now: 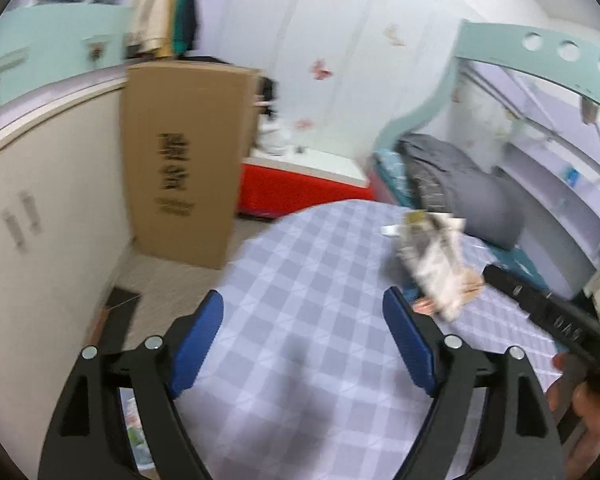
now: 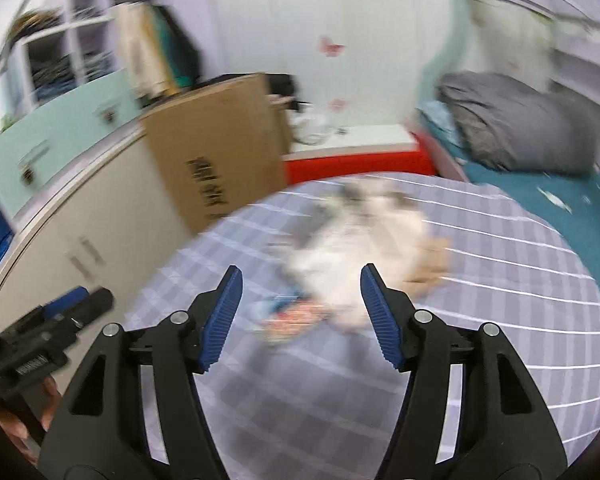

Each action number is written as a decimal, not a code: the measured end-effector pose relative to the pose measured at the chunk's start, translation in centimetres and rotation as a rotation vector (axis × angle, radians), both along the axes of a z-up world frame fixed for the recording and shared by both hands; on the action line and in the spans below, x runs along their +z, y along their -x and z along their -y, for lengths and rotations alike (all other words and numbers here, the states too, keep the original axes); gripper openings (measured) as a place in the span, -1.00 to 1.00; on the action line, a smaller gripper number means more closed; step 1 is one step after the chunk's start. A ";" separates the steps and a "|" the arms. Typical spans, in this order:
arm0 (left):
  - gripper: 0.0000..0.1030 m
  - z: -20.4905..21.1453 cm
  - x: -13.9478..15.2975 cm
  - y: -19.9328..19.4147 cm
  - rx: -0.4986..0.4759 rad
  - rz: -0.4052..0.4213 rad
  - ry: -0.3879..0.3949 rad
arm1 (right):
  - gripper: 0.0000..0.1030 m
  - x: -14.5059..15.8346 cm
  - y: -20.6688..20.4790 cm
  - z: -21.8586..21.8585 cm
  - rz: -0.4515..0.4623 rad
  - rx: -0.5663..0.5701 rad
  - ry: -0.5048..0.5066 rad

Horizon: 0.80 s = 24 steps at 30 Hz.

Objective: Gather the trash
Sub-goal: 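Move both tools back over the table, then grasp the folded newspaper with the left tool while the right grasps the beige cloth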

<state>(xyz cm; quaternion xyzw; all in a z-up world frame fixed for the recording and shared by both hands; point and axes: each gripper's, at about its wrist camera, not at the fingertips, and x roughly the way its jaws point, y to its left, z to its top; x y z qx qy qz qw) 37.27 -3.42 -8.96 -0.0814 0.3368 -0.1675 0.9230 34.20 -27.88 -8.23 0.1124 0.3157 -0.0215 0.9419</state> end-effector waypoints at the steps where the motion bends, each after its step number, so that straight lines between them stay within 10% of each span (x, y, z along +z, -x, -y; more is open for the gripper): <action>1: 0.57 1.8 0.0 -0.8 -0.024 -0.009 0.009 | 0.18 -0.2 0.1 1.5 -0.002 -0.021 -0.008; 19: 0.59 13.7 -5.4 -10.8 -0.118 -0.204 0.163 | 0.22 -4.2 -2.7 11.2 -0.039 -0.075 -0.145; 24: -0.43 15.0 -5.7 -10.6 -0.186 -0.200 0.171 | 0.22 -5.0 -3.7 11.4 -0.064 -0.060 -0.181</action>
